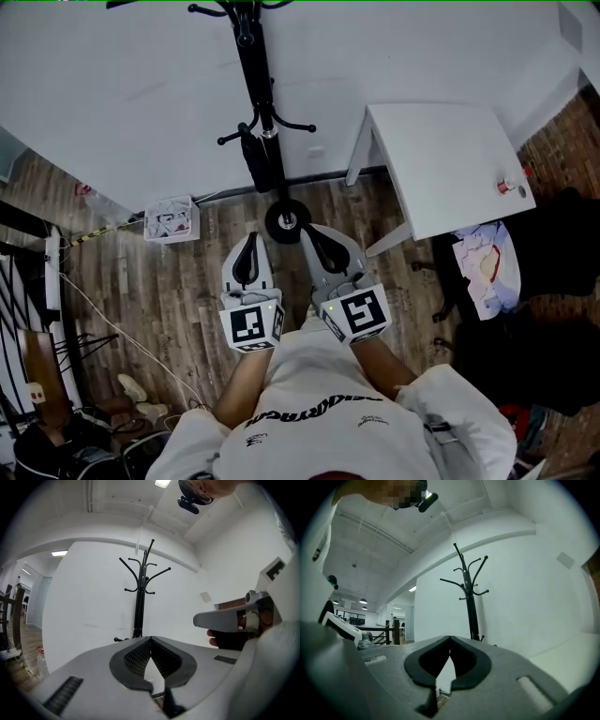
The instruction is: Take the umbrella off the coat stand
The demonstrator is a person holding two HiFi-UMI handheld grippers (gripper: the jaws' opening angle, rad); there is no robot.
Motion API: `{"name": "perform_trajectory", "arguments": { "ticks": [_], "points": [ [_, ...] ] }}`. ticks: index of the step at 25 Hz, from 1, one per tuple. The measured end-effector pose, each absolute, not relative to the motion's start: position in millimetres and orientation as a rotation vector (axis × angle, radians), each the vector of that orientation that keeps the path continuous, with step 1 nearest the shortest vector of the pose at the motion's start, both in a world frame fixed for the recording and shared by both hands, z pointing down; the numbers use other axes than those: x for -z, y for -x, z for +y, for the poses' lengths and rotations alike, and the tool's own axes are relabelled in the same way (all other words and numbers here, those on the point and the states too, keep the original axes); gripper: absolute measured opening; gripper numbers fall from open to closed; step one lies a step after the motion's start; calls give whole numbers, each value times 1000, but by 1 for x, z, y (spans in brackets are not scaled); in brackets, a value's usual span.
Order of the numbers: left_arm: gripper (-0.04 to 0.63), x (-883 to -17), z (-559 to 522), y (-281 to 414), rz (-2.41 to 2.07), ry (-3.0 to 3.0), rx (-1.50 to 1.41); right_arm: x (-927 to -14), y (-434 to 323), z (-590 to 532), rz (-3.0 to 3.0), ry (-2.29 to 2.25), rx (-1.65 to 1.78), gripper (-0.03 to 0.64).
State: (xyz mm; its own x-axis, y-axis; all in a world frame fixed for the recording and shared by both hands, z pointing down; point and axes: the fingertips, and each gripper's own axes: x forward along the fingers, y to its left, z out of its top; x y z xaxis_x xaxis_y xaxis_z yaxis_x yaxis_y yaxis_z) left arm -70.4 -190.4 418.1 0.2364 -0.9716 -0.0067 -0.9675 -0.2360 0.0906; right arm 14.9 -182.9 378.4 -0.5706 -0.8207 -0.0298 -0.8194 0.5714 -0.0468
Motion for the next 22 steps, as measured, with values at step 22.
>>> {"name": "perform_trajectory", "arguments": {
  "ticks": [22],
  "points": [
    [161,-505,-365,99,-1667,-2416,-39,-430,-10,-297,2744,1582,196,2]
  ]
}}
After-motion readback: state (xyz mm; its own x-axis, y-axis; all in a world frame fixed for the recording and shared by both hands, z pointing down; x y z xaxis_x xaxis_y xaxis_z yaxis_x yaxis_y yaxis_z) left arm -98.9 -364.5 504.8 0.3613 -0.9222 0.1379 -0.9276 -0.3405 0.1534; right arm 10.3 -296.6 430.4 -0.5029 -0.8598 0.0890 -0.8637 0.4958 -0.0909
